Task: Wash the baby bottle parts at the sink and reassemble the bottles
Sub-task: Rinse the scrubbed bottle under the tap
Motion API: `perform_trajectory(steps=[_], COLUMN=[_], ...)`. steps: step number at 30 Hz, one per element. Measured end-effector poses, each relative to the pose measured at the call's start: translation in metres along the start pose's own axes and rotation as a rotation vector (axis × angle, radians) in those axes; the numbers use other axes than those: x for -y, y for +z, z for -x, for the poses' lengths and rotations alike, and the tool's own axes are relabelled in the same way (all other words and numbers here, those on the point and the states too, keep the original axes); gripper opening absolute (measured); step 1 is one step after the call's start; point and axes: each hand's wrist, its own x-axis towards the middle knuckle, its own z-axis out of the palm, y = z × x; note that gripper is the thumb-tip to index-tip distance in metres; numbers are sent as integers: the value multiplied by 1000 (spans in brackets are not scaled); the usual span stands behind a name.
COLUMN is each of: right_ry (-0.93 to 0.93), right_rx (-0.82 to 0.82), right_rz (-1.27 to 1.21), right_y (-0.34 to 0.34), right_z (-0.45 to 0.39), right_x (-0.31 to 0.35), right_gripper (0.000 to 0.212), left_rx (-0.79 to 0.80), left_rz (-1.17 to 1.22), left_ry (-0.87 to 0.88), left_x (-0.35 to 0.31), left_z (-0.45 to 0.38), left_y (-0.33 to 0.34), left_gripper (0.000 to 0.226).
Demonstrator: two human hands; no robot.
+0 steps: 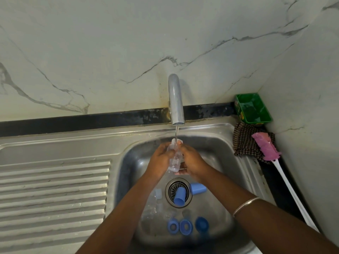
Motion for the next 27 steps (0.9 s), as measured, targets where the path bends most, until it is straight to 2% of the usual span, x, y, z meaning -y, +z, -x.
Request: perform_trajectory(steps=[5, 7, 10, 13, 15, 18, 22, 25, 27], right_ry=[216, 231, 260, 244, 135, -141, -492, -650, -672], right_rx=[30, 42, 14, -24, -58, -121, -118, -113, -185], right_rz=[-278, -375, -482, -539, -352, 59, 599, 718, 725], right_y=[7, 6, -1, -8, -12, -11, -11, -8, -5], right_z=[-6, -9, -11, -13, -14, -13, -11, -6, -3], right_x=[0, -4, -10, -12, -14, -18, -24, -25, -21], right_gripper=[55, 56, 51, 48, 41, 23, 34, 35, 33], left_rx=[-69, -69, 0, 64, 39, -17, -8, -88, -145], left_rz=[-198, -336, -631, -712, -676, -694, -628, -595, -553], left_ry=[152, 220, 284, 302, 266, 214, 96, 56, 32], left_x=[3, 4, -1, -5, -2, 4, 9, 12, 14], left_z=[11, 9, 5, 5, 5, 5, 8, 14, 19], left_y=[4, 7, 11, 12, 9, 0, -8, -12, -15], left_gripper=[22, 15, 28, 30, 27, 24, 33, 34, 50])
